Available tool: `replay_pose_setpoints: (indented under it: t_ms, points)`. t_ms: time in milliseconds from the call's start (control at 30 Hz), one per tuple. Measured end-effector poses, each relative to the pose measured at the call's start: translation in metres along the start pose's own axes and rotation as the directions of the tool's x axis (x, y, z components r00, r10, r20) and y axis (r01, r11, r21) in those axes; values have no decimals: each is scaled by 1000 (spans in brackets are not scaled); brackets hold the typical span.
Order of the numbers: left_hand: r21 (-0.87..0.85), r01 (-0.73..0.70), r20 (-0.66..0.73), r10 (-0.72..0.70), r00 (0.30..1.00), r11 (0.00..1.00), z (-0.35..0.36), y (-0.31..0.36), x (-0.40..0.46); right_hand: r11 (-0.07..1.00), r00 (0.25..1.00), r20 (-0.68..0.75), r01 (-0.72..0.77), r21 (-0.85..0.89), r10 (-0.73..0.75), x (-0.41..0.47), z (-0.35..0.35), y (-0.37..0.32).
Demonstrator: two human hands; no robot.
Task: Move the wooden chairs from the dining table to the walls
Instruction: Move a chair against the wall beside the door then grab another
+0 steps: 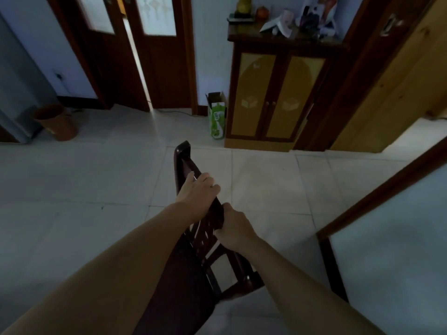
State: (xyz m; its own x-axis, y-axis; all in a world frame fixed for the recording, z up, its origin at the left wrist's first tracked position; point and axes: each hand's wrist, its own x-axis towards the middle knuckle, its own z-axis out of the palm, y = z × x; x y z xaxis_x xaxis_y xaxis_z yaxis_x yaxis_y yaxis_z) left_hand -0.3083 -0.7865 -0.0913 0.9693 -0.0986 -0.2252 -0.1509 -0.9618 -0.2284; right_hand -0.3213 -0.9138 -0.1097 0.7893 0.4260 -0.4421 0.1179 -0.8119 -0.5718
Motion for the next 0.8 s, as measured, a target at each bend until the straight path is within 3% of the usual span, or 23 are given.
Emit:
replay_pose_setpoints:
  t_ms: [133, 300, 533, 800]
  points:
    - [146, -187, -54, 196, 979, 972, 1, -7, 8, 992, 997, 16, -78, 102, 77, 6, 1, -9]
    - [201, -368, -28, 381, 924, 908, -3, -15, 15, 982, 994, 54, -105, 156, 97, 3, -4, -15]
    - [225, -513, 96, 505, 858, 828, -20, -21, 12, 978, 993, 43, -115, 175, 109, -14, -2, -19]
    - [275, -594, -11, 621, 784, 756, -65, 1, 26, 970, 980, -98, -154, 189, 175, -45, -38, -10]
